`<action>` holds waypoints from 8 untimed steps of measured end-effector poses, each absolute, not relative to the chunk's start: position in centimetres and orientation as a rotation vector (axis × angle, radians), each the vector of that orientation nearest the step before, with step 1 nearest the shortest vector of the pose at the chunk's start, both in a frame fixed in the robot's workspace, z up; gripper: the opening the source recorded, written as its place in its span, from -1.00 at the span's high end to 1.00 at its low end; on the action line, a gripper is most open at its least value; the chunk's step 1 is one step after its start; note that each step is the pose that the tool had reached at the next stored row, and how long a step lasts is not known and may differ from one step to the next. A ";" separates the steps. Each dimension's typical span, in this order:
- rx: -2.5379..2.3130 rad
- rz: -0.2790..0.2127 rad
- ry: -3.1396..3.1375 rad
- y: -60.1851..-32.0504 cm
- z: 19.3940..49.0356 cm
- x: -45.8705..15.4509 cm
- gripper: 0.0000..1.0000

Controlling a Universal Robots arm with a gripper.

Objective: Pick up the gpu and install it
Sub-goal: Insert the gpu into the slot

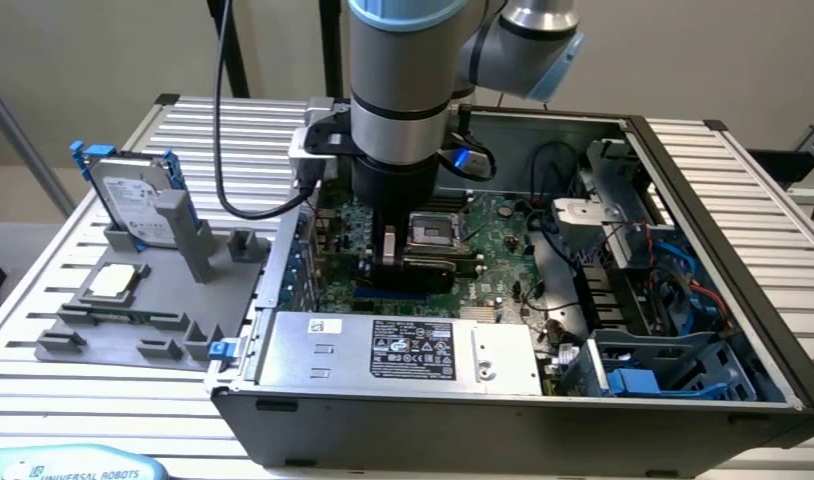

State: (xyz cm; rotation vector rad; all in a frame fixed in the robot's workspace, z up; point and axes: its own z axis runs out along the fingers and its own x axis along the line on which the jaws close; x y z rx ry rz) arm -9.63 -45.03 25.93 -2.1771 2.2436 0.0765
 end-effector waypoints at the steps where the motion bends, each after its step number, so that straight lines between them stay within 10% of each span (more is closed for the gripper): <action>1: -2.177 0.077 2.244 -45.0 25.9 -9.6 0.47; 8: -2.176 0.082 2.248 -45.0 25.5 -9.6 0.47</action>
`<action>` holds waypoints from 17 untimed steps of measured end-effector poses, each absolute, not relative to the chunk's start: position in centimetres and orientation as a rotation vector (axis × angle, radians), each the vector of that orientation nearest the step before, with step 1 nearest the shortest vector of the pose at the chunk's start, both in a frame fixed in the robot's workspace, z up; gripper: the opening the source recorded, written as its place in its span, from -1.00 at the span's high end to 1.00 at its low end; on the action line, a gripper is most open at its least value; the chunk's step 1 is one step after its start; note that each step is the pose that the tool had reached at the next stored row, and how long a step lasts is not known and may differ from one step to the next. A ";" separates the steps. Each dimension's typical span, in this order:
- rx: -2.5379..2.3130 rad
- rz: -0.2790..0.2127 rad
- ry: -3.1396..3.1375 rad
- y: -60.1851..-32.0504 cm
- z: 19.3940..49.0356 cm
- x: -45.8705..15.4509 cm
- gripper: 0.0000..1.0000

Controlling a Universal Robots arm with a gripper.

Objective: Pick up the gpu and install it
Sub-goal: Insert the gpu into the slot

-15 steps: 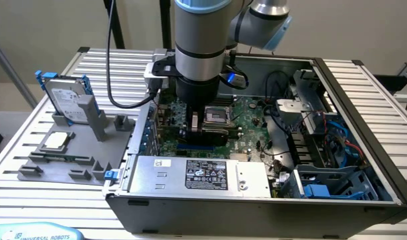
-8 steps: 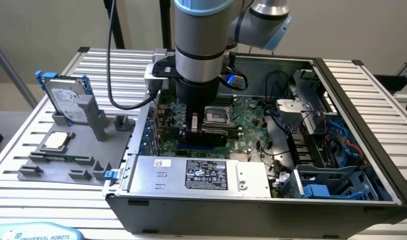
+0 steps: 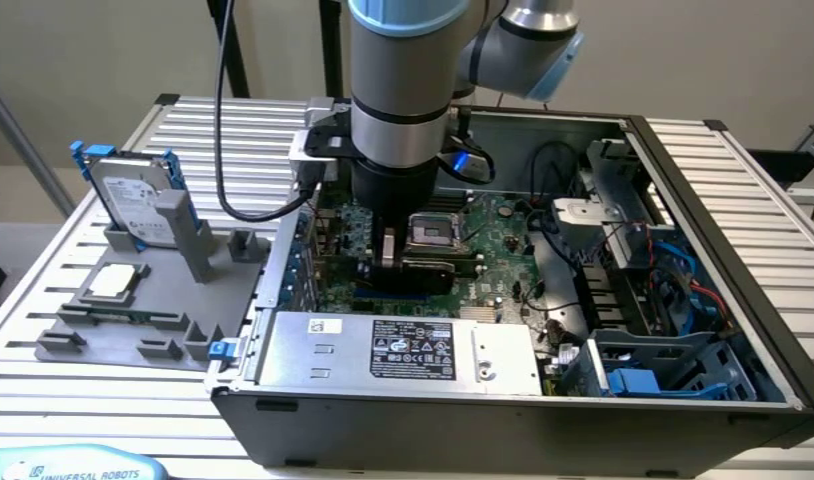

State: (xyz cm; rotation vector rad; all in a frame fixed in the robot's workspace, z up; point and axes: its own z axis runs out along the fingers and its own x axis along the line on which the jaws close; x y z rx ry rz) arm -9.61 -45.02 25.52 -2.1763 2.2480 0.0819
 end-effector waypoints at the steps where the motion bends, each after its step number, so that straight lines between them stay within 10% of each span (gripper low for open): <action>1: -2.177 0.083 2.249 -45.0 25.5 -9.6 0.47; 17: -2.175 0.086 2.261 -44.7 25.3 -9.5 0.47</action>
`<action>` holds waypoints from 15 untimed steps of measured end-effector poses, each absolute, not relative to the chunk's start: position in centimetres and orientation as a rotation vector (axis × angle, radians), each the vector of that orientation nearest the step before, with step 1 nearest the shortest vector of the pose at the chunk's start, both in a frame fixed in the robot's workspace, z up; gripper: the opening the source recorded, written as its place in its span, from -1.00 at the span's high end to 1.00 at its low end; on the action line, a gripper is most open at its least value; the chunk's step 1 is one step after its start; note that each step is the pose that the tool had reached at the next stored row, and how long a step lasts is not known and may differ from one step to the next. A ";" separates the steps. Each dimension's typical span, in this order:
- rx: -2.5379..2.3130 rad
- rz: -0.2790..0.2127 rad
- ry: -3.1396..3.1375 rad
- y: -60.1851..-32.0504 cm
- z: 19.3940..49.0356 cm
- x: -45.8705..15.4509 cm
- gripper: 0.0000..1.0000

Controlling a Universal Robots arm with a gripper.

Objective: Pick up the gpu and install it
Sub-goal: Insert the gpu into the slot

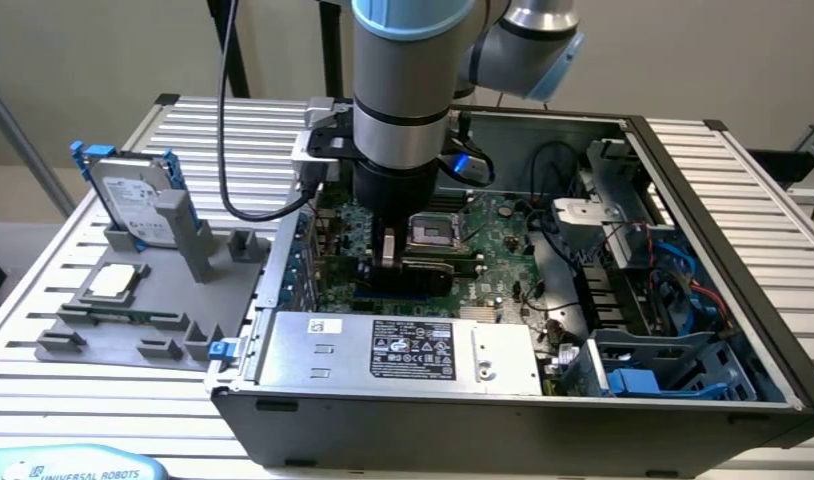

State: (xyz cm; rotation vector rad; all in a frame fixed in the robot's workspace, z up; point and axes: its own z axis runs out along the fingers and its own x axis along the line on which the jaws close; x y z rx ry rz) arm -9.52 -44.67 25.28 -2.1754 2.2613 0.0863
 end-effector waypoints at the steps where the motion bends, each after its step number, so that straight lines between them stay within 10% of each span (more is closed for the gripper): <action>1: -2.175 0.087 2.262 -44.7 25.3 -9.5 0.47; 15: -2.175 0.087 2.267 -44.6 25.1 -9.5 0.47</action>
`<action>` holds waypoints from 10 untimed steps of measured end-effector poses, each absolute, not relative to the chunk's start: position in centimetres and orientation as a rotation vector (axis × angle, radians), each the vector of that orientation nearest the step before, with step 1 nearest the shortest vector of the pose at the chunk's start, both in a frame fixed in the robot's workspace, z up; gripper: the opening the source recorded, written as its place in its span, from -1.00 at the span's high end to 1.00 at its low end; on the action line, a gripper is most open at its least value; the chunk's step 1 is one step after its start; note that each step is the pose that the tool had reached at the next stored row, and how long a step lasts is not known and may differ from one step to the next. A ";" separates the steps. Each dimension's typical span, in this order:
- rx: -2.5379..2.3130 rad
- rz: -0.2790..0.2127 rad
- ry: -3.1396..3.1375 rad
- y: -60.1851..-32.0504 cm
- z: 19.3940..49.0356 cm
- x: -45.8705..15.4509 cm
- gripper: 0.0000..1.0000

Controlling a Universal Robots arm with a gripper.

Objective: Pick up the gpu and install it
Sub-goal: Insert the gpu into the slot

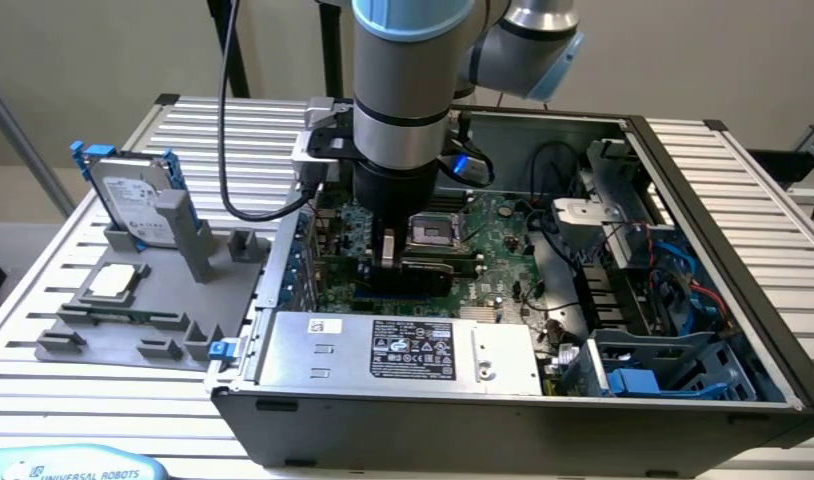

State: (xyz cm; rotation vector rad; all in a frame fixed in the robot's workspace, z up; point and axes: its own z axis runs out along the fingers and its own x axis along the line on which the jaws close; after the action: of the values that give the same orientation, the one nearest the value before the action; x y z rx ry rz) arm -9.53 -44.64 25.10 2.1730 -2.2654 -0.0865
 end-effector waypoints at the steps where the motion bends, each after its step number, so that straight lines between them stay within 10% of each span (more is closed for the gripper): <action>1: 2.172 -0.087 -2.266 -44.6 25.1 -9.5 0.47; 10: 2.165 -0.086 -2.272 -44.6 25.0 -9.6 0.47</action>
State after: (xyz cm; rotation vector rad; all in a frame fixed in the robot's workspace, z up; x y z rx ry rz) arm -9.64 -44.55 24.99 2.1654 -2.2719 -0.0860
